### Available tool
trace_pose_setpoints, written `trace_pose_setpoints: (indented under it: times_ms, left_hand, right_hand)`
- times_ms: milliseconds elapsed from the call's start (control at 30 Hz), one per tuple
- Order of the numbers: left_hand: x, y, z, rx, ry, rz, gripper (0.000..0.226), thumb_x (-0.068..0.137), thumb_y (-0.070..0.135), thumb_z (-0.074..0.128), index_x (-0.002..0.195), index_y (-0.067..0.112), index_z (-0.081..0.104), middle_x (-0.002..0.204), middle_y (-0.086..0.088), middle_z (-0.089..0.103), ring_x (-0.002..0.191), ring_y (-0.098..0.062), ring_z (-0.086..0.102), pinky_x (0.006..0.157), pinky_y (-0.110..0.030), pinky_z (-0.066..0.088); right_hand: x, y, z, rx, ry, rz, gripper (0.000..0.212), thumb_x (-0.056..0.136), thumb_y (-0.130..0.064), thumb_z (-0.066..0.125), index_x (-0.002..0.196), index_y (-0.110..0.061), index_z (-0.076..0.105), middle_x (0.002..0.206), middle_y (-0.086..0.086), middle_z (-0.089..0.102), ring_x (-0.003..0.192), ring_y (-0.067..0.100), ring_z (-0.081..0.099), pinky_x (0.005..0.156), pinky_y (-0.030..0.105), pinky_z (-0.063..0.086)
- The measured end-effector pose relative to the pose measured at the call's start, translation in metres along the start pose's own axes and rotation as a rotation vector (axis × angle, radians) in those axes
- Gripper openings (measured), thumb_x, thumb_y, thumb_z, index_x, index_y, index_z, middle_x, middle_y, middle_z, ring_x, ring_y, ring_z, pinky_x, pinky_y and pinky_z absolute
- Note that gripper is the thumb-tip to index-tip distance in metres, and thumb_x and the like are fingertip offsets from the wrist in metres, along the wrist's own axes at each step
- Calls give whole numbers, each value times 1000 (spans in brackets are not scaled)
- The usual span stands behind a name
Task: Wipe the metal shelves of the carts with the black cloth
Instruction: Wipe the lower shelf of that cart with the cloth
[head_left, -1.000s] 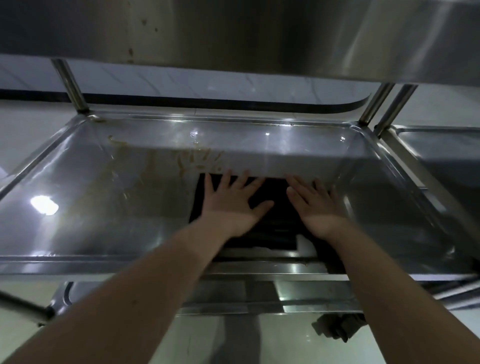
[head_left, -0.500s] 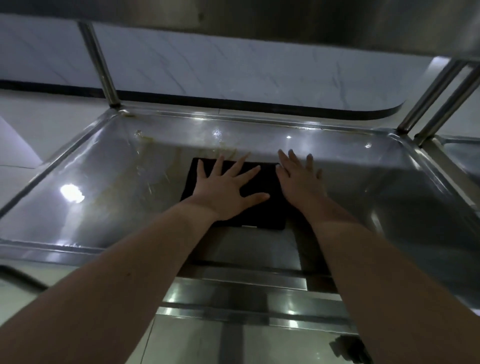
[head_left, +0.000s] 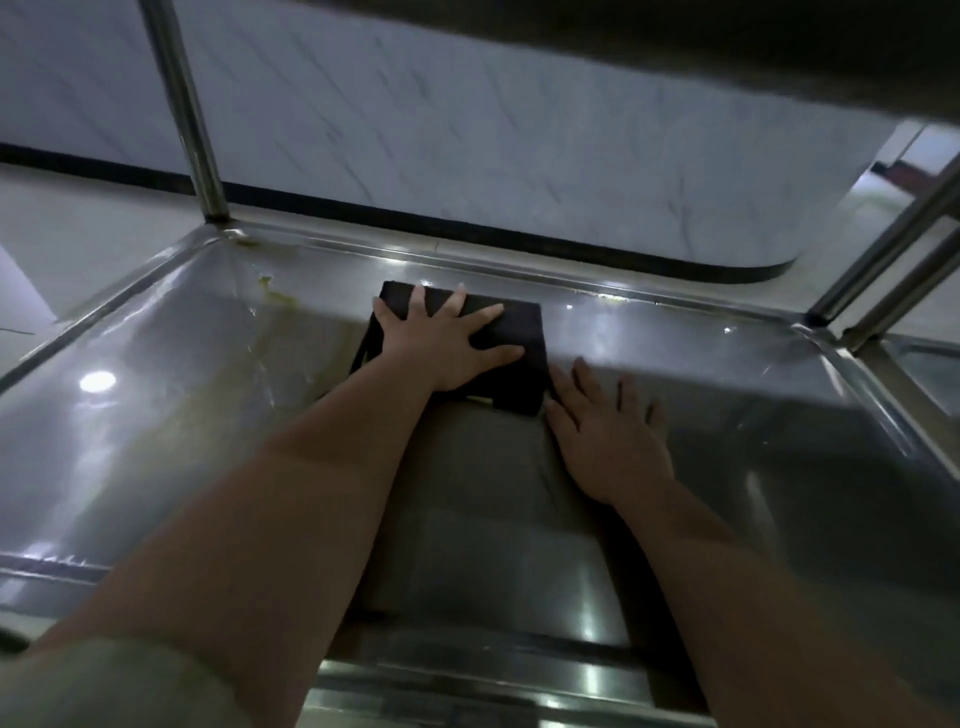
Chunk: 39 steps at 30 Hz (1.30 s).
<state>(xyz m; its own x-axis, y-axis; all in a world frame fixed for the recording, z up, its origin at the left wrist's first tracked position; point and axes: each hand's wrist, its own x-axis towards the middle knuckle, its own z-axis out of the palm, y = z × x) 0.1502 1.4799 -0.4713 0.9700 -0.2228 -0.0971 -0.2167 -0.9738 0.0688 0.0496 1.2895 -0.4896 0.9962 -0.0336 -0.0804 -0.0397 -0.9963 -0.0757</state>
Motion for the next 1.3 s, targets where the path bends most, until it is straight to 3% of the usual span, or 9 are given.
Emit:
trace_pose_setpoints:
  times_ms: [233, 400, 600, 867, 1033, 1167, 1300]
  left_hand:
    - [24, 4, -4, 24, -18, 38, 77, 80, 89, 13, 149, 59, -3, 166, 9, -7, 150, -37, -10, 109, -74, -5]
    - [-60, -14, 4, 34, -97, 90, 76, 79, 88, 12, 145, 61, -14, 164, 10, -17, 149, -37, -17, 110, -74, -9]
    - [-180, -22, 8, 39, -176, 15, 81, 65, 92, 0, 137, 66, -26, 159, 14, -29, 147, -34, -26, 111, -70, -11]
    - [-73, -18, 2, 14, -91, 42, 75, 77, 90, 16, 145, 64, -4, 165, 13, -11, 150, -36, -12, 109, -74, -7]
    - [-16, -13, -6, 11, -47, 3, 75, 81, 88, 20, 148, 61, 0, 166, 9, -4, 150, -37, -9, 109, -75, -2]
    - [-27, -11, -7, 29, -60, 25, 75, 84, 85, 19, 150, 58, -4, 166, 7, -8, 150, -38, -11, 110, -74, -4]
    - [-97, -17, -1, 16, -141, 48, 76, 80, 87, 16, 147, 60, -11, 164, 11, -17, 149, -37, -17, 110, -74, -7]
  right_hand:
    - [6, 3, -3, 19, 3, 30, 53, 103, -55, 13, 154, -47, 1, 164, -16, -7, 151, 34, -5, 118, 60, 0]
    - [5, 4, -7, 29, -28, 29, 53, 103, -55, 13, 154, -47, 1, 164, -15, -9, 151, 35, -7, 117, 59, -3]
    - [-2, 1, -9, 42, -53, 7, 56, 101, -59, 15, 154, -47, 1, 164, -14, -10, 150, 37, -8, 117, 61, -2]
    - [-5, 0, -7, 2, -60, -11, 64, 97, -68, 15, 154, -45, -1, 165, -12, -10, 150, 38, -8, 115, 64, -2]
    - [-2, 0, -5, 11, -40, -8, 63, 97, -67, 17, 154, -47, -2, 165, -12, -9, 150, 37, -7, 116, 64, 0]
    - [2, 3, -10, 37, -39, -2, 60, 99, -64, 18, 154, -47, 2, 165, -13, -8, 150, 37, -7, 116, 65, 1]
    - [3, 6, -8, 45, -50, 1, 59, 99, -64, 19, 154, -48, 3, 165, -13, -7, 150, 37, -6, 116, 65, 0]
